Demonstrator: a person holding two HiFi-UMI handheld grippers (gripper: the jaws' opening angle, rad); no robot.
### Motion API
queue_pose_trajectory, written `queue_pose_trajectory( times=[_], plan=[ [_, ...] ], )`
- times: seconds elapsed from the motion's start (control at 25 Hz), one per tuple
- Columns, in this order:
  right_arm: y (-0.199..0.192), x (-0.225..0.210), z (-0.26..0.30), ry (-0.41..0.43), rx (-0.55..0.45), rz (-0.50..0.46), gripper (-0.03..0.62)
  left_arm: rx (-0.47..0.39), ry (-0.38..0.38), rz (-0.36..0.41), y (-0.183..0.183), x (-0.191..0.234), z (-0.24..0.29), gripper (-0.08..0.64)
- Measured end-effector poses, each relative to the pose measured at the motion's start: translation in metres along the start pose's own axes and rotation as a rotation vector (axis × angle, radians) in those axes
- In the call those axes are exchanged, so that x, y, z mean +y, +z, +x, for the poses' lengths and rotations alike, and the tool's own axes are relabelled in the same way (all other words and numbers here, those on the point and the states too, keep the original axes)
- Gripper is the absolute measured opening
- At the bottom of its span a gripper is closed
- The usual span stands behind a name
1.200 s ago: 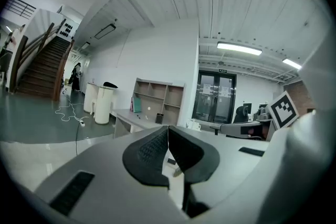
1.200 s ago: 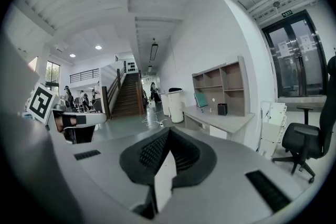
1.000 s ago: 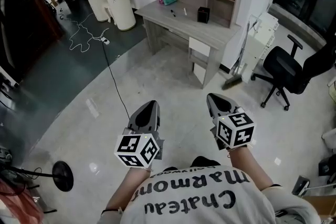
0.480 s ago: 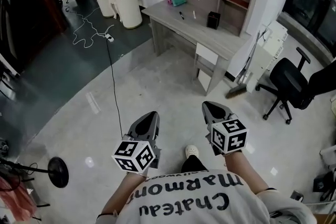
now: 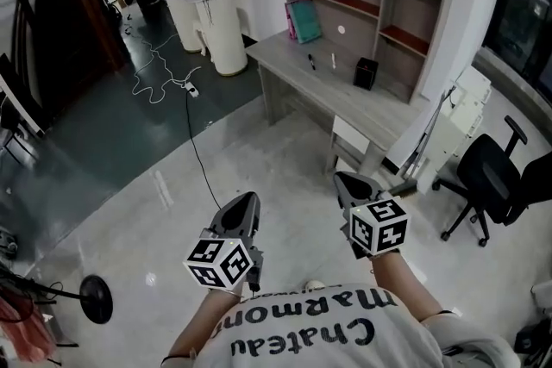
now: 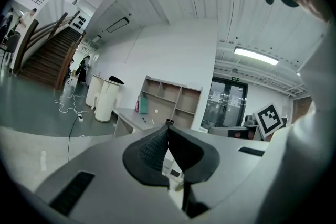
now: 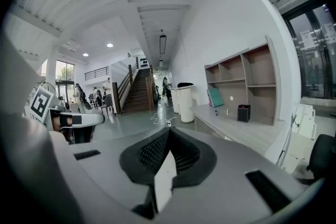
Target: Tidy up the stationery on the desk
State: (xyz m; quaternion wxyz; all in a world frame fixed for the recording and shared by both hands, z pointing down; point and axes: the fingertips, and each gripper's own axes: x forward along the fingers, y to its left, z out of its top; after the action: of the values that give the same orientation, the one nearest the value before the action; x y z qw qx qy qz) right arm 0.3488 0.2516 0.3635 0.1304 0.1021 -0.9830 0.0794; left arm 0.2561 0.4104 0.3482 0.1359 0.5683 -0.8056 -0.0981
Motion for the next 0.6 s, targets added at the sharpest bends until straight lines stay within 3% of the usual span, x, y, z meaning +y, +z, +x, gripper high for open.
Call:
queue_pose_trajectory(
  times=[0.2,0.44,0.6],
  plan=[
    [0.028,-0.029,0.030,0.020,-0.030,-0.017,0.011,-0.044,0.003,-0.066,0.017,0.015,0.039,0.015],
    [0.051,-0.061,0.061,0.036,-0.061,-0.035,0.011,-0.076,0.012,-0.012,0.029,0.021,0.079,0.015],
    [0.050,-0.077,0.078,0.045,-0.044,-0.018,0.011,-0.069,0.036,-0.023,0.025,0.031,0.096,0.015]
  ],
)
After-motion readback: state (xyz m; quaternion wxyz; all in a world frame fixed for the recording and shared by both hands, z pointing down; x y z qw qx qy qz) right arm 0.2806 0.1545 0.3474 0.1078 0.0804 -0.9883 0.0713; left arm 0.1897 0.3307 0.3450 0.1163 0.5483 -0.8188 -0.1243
